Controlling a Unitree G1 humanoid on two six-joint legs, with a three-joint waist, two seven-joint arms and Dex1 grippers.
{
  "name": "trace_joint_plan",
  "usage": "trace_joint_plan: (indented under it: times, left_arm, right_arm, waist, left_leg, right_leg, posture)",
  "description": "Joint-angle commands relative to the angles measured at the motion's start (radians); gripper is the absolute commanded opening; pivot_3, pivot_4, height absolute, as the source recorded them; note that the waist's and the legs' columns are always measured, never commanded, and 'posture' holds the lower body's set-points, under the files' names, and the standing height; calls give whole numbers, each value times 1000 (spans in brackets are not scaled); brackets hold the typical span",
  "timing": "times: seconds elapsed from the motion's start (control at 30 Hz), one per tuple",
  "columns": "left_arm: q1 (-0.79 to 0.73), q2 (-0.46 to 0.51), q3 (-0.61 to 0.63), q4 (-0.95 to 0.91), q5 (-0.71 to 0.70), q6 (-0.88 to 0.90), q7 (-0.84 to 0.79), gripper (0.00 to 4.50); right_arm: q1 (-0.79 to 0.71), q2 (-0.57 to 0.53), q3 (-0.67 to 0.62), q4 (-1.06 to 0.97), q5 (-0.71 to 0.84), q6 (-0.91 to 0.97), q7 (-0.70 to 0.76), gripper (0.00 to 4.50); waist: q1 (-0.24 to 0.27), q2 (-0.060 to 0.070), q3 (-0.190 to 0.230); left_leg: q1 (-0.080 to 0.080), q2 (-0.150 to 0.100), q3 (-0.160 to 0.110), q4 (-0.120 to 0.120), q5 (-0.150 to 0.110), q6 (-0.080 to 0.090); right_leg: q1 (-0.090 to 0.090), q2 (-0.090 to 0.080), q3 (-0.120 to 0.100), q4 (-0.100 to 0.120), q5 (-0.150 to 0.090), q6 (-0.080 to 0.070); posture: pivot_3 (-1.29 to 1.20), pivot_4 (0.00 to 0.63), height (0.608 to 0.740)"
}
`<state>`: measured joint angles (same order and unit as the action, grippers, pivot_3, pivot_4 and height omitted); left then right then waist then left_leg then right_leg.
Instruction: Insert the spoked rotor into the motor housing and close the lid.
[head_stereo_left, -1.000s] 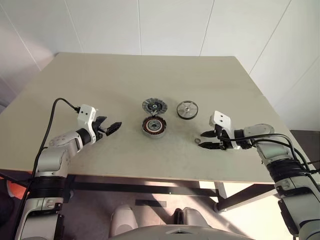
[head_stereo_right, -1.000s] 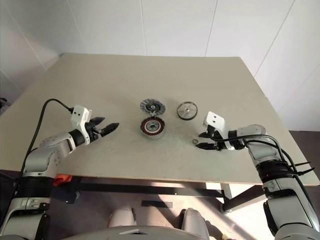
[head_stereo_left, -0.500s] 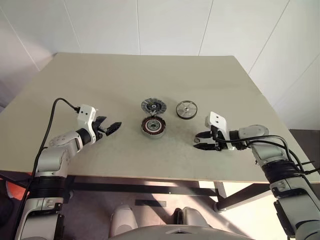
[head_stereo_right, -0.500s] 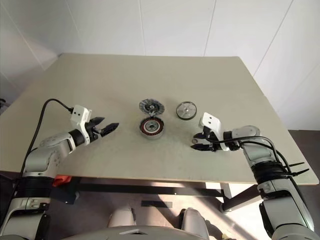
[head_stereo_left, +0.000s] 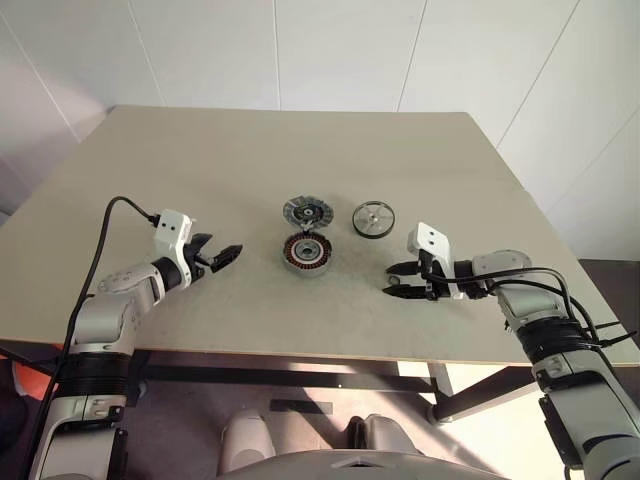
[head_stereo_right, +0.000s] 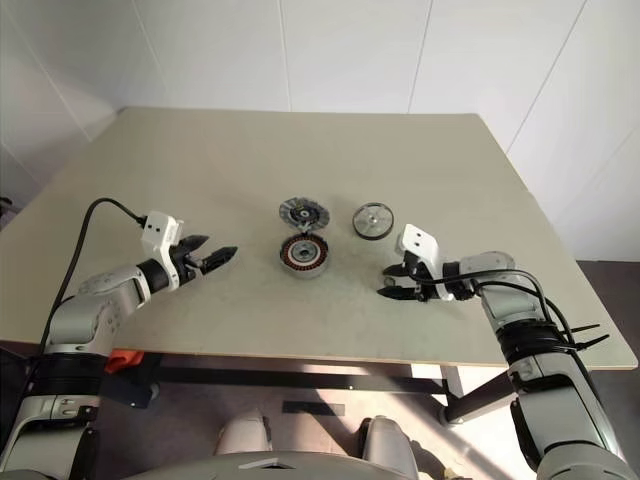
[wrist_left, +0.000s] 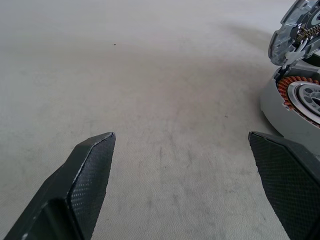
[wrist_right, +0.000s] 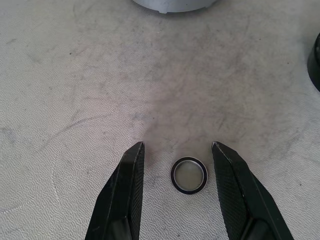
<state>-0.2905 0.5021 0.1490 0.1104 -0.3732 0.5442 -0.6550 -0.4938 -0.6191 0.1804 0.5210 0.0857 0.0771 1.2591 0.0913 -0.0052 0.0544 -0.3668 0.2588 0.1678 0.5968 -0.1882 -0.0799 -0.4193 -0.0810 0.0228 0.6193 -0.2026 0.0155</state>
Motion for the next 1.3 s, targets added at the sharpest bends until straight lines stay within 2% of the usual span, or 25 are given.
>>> trace_joint_plan:
  times: [0.03, 0.23, 0.6, 0.9, 1.1, 1.3]
  left_arm:
    - [-7, 17, 12, -23, -1, -10, -5, 4500]
    - [-1, 22, 13, -32, -2, -7, -6, 4500]
    - [-1, 23, 11, -34, -3, -3, -3, 4500]
    - [-17, 19, 7, -21, -1, -2, -3, 4500]
    - [-13, 12, 4, -26, -1, -4, -1, 4500]
    - [-6, 4, 1, -34, -1, -7, 5, 4500]
  right_arm:
    - [-13, 0, -11, 51, -13, -26, -21, 2355]
    - [-17, 1, -9, 103, -19, -65, -23, 576]
    - [-31, 5, -8, 106, -23, -87, -33, 584]
    - [-95, 62, -30, -163, 62, 70, -46, 584]
    - [-116, 140, 15, -278, 48, 172, -105, 584]
    - [-171, 260, 73, -231, 8, 192, -191, 584]
  waist:
    - [0, 0, 0]
    - [1, 0, 0]
    - [1, -1, 0]
    - [-17, 1, 1]
    - [-19, 1, 1]
    - [-22, 1, 1]
  left_leg:
    - [0, 0, 0, 0, 0, 0]
    - [1, 0, 0, 0, 0, 0]
    - [1, 0, 0, 0, 0, 0]
    - [-1, 0, 0, 0, 0, 0]
    - [-2, 0, 0, -4, 0, 0]
    - [-2, 0, 0, -4, 1, -1]
  right_leg:
    - [0, 0, 0, 0, 0, 0]
    - [1, 0, 0, 0, 0, 0]
    - [1, 0, 0, 0, 0, 0]
    - [-3, 0, 0, 2, 0, 0]
    - [-3, 0, -1, -2, 0, 0]
    - [-3, 0, -2, -1, 0, 0]
  posture:
    - [0, 0, 740]
    - [0, 0, 740]
    - [0, 0, 740]
    - [0, 0, 740]
    - [0, 0, 740]
    - [0, 0, 740]
